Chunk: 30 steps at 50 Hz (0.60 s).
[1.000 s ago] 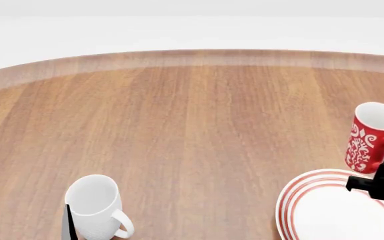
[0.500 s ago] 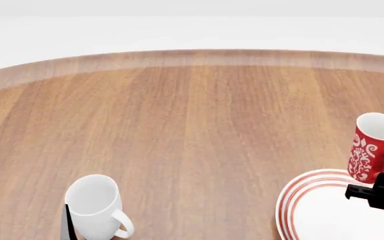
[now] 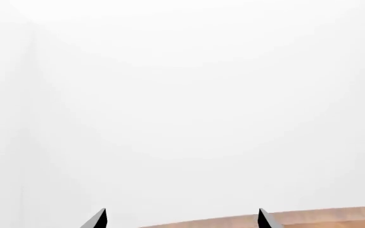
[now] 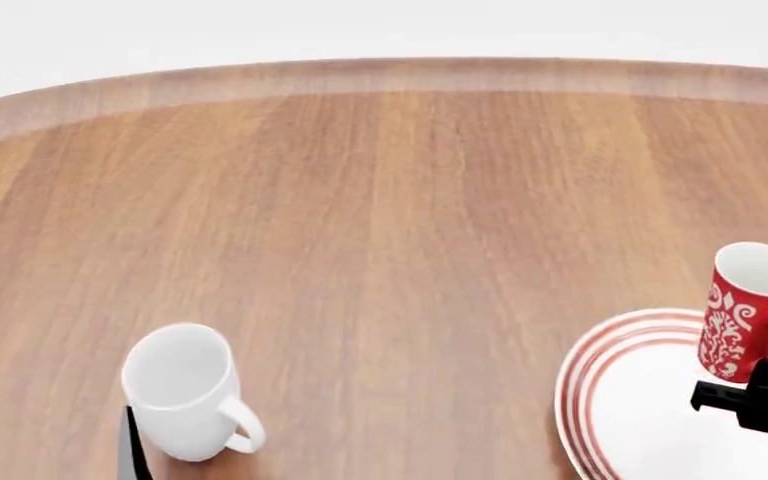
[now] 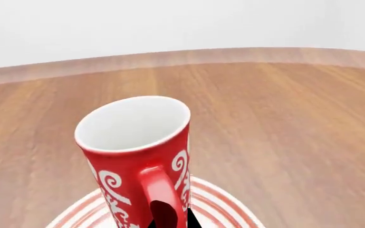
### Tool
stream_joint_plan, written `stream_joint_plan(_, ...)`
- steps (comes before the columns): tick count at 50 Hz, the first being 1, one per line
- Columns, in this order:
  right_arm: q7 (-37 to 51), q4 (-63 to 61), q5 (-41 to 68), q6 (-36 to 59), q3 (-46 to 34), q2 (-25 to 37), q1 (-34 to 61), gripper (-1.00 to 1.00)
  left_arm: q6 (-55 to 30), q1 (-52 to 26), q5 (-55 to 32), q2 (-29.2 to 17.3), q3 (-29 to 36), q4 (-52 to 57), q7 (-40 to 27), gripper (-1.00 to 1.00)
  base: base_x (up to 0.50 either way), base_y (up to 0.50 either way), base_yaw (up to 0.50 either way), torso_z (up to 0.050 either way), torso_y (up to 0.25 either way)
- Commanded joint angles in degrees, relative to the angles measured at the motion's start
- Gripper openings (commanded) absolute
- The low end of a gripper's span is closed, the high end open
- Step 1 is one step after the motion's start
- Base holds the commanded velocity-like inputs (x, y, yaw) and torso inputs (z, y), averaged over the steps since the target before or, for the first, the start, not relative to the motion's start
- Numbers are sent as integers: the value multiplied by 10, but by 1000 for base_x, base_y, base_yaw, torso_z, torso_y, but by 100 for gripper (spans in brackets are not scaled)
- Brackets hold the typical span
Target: Pick up the red mug and put it on the plate
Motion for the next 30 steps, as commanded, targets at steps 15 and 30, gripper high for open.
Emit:
stream_joint_plan(15,-3,0,1,-3,6,0,1,-100,8,-2,-1,-1,4,-4,0,100,0,0,0,0,-130)
stream_joint_plan(30,-3,0,1,-4,6,0,-1,-100,15,-4,-6,-2,8,-8,2,100,0,0,0,0,-102)
